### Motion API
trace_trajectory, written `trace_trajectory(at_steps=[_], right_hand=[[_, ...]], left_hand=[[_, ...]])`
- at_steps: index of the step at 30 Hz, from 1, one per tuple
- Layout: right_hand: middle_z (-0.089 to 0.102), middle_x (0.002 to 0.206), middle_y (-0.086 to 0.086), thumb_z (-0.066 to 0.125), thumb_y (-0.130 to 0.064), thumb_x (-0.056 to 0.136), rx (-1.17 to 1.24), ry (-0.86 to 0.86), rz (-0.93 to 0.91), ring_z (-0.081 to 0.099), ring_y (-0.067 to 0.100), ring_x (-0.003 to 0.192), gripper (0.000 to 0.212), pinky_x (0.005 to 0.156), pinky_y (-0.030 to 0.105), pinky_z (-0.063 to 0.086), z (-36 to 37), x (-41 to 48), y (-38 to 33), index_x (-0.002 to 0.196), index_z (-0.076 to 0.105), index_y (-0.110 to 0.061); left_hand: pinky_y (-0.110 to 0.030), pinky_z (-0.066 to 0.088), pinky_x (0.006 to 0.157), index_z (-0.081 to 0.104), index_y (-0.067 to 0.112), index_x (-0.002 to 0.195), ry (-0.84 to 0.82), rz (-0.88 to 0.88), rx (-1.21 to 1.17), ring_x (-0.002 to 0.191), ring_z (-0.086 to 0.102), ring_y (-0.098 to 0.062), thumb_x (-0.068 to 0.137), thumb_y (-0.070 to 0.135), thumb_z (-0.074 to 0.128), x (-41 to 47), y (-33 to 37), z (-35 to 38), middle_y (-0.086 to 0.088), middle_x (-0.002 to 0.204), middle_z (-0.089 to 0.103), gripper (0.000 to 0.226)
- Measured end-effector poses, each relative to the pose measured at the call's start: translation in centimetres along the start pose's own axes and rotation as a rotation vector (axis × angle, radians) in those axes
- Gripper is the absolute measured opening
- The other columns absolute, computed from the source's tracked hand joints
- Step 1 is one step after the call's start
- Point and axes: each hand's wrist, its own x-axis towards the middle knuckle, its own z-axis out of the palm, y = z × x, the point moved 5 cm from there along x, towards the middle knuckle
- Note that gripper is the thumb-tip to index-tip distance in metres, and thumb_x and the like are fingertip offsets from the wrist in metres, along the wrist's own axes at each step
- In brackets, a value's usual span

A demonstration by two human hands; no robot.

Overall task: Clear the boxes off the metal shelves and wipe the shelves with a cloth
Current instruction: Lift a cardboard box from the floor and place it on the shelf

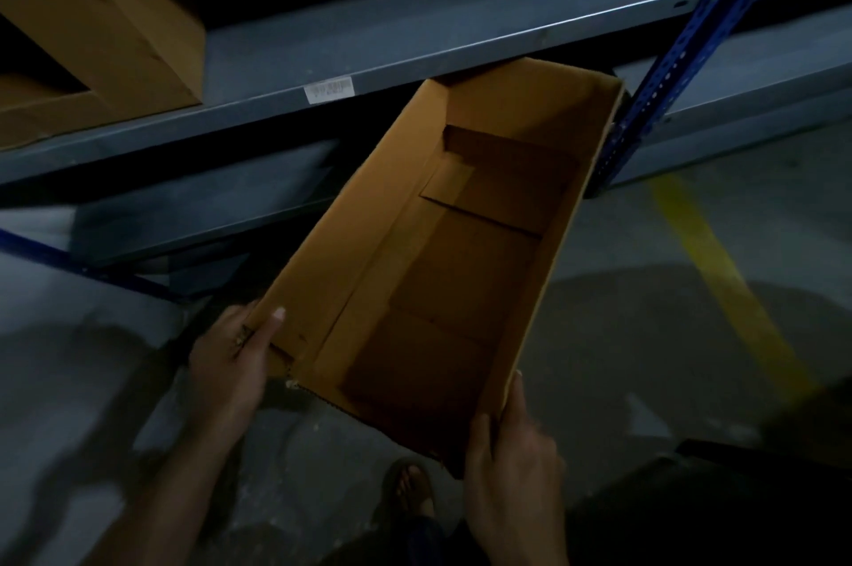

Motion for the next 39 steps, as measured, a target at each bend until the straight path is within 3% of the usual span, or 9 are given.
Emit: trace_trajectory(at_steps=[12, 16, 22, 24, 30, 32, 34, 36, 39], right_hand=[[0.07, 0.104, 0.01, 0.046, -0.026, 0.1, 0.004, -0.076, -0.175, 0.067, 0.026, 0.091, 0.061, 0.086, 0.044, 0.052, 3.4, 2.8, -0.6, 0.156, 0.025, -0.019], [0.071, 0.101, 0.015, 0.049, -0.02, 0.098, -0.023, -0.03, -0.304, 0.067, 0.033, 0.087, 0.055, 0.077, 0.046, 0.052, 5.0, 5.4, -2.9, 0.151, 0.036, -0.018], [0.072, 0.102, 0.018, 0.05, -0.023, 0.099, -0.09, -0.026, -0.285, 0.067, 0.037, 0.089, 0.051, 0.075, 0.045, 0.054, 7.5, 8.8, -5.0, 0.149, 0.044, -0.023], [0.071, 0.089, 0.011, 0.05, -0.021, 0.099, -0.085, -0.023, -0.286, 0.066, 0.027, 0.075, 0.045, 0.066, 0.035, 0.052, 7.9, 10.6, -6.1, 0.144, 0.05, -0.023], [0.06, 0.075, 0.0, 0.04, -0.024, 0.102, -0.061, -0.034, -0.342, 0.054, 0.01, 0.062, 0.031, 0.055, 0.022, 0.035, 9.6, 17.3, -10.0, 0.118, 0.064, -0.013], [0.061, 0.082, 0.003, 0.042, -0.025, 0.1, -0.052, -0.03, -0.363, 0.054, 0.014, 0.066, 0.033, 0.059, 0.024, 0.04, 9.9, 20.2, -11.5, 0.123, 0.064, -0.017], [0.066, 0.096, 0.005, 0.045, -0.025, 0.098, -0.004, -0.029, -0.34, 0.06, 0.021, 0.084, 0.034, 0.079, 0.033, 0.05, 10.0, 23.4, -13.0, 0.127, 0.063, -0.03], [0.071, 0.101, -0.004, 0.049, -0.03, 0.097, 0.177, -0.054, -0.331, 0.066, 0.019, 0.095, 0.027, 0.09, 0.044, 0.054, 9.9, 26.4, -14.2, 0.115, 0.066, -0.042], [0.07, 0.108, -0.015, 0.051, -0.035, 0.101, 0.514, -0.225, -0.381, 0.067, 0.006, 0.1, 0.021, 0.09, 0.035, 0.055, 10.7, 29.2, -15.9, 0.114, 0.064, -0.046]], left_hand=[[-0.026, 0.039, 0.066, 0.067, 0.02, 0.096, 0.247, 0.019, -0.035, 0.073, 0.054, -0.007, 0.096, 0.016, 0.064, -1.7, -6.3, -1.7, -0.003, 0.085, 0.061, 0.005], [-0.005, 0.036, 0.06, 0.069, -0.009, 0.1, 0.352, -0.01, -0.032, 0.066, 0.054, 0.011, 0.093, 0.003, 0.065, -1.6, -8.9, -4.0, -0.015, 0.079, 0.057, 0.014], [-0.004, 0.041, 0.062, 0.071, 0.004, 0.099, 0.347, -0.035, -0.066, 0.071, 0.058, 0.001, 0.094, 0.008, 0.066, 1.9, -9.0, -4.4, -0.014, 0.088, 0.06, 0.009], [-0.005, 0.042, 0.062, 0.068, 0.017, 0.099, 0.332, -0.029, -0.094, 0.074, 0.059, 0.004, 0.095, 0.009, 0.064, 3.3, -8.1, -4.1, -0.005, 0.086, 0.059, 0.01], [-0.004, 0.04, 0.061, 0.071, 0.012, 0.107, 0.368, -0.044, -0.087, 0.074, 0.056, 0.011, 0.098, 0.016, 0.062, 9.8, -6.9, -2.1, 0.0, 0.097, 0.059, 0.014], [-0.005, 0.039, 0.061, 0.071, 0.012, 0.116, 0.362, -0.043, -0.059, 0.077, 0.055, 0.003, 0.098, 0.019, 0.062, 12.1, -6.7, -1.2, -0.005, 0.108, 0.061, 0.021], [-0.001, 0.039, 0.058, 0.069, 0.013, 0.123, 0.331, -0.012, -0.054, 0.078, 0.054, 0.001, 0.099, 0.022, 0.06, 14.2, -6.3, -0.5, -0.006, 0.11, 0.061, 0.027], [0.001, 0.04, 0.06, 0.063, 0.018, 0.132, 0.253, 0.058, -0.086, 0.086, 0.06, 0.0, 0.1, 0.027, 0.058, 16.5, -6.0, 0.7, -0.002, 0.113, 0.06, 0.034], [-0.004, 0.048, 0.079, 0.043, 0.026, 0.151, 0.097, 0.2, -0.231, 0.105, 0.059, 0.012, 0.098, 0.03, 0.06, 19.5, -5.8, 2.6, 0.008, 0.128, 0.061, 0.055]])
